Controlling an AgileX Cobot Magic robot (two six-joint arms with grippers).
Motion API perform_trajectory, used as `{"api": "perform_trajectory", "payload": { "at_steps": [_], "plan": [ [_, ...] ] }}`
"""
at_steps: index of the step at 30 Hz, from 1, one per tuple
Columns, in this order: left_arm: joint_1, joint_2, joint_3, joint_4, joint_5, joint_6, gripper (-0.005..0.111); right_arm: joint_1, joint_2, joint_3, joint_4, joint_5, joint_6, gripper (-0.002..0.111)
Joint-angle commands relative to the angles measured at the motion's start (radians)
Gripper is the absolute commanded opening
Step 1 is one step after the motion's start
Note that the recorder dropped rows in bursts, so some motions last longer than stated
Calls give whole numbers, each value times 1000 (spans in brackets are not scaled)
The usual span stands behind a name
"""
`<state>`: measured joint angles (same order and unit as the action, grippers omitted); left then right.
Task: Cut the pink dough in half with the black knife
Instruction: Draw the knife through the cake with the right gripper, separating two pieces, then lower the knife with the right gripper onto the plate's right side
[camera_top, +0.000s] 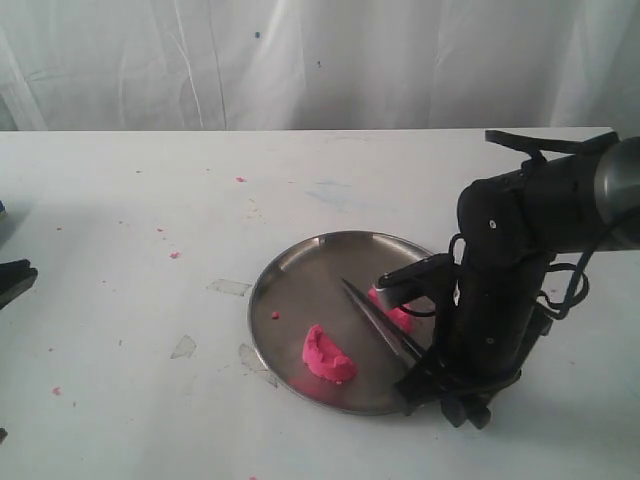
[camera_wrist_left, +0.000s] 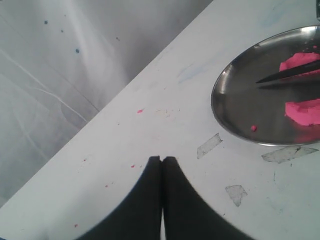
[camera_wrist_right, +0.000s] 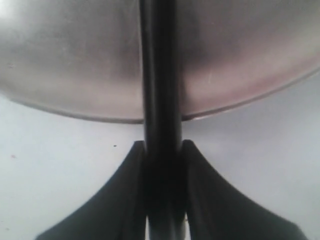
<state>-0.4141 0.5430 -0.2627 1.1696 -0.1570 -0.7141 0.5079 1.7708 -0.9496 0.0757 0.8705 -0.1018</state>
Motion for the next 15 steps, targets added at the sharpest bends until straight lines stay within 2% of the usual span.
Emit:
{"api": "perform_trajectory", "payload": {
  "at_steps": [1, 7, 15],
  "plan": [
    [-7, -8, 5, 9, 81, 0, 0, 1, -55, -7, 30, -5, -33, 0],
    [-7, -8, 5, 11, 258, 5, 0, 1, -180, -7, -59, -64, -25, 0],
    [-7, -8, 5, 13, 254, 14, 0, -60, -228, -7, -276, -203, 132, 0]
  ]
}}
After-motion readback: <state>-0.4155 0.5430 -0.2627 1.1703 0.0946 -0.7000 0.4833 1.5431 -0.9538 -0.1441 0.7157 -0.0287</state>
